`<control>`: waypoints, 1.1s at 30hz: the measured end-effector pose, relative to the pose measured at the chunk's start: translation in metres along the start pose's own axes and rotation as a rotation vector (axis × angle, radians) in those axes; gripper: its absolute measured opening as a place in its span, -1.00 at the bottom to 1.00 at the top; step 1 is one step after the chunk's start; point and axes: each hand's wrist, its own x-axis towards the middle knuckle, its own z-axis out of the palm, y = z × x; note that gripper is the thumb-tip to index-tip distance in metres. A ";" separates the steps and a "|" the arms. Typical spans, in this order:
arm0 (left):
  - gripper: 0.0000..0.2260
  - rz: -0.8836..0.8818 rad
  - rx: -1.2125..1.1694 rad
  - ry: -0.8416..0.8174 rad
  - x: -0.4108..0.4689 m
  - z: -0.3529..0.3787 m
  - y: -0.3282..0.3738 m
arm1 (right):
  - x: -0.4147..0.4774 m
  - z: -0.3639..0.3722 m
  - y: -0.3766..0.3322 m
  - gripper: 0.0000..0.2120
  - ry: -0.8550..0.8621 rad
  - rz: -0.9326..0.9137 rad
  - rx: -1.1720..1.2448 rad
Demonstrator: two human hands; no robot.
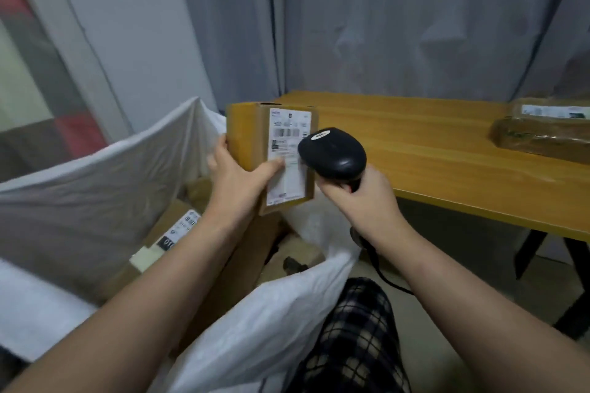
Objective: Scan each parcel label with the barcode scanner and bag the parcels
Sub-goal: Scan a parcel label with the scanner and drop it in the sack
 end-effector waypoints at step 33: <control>-0.17 -0.048 1.007 -0.714 -0.005 0.033 -0.014 | 0.033 -0.021 0.027 -0.92 -0.119 0.346 -0.297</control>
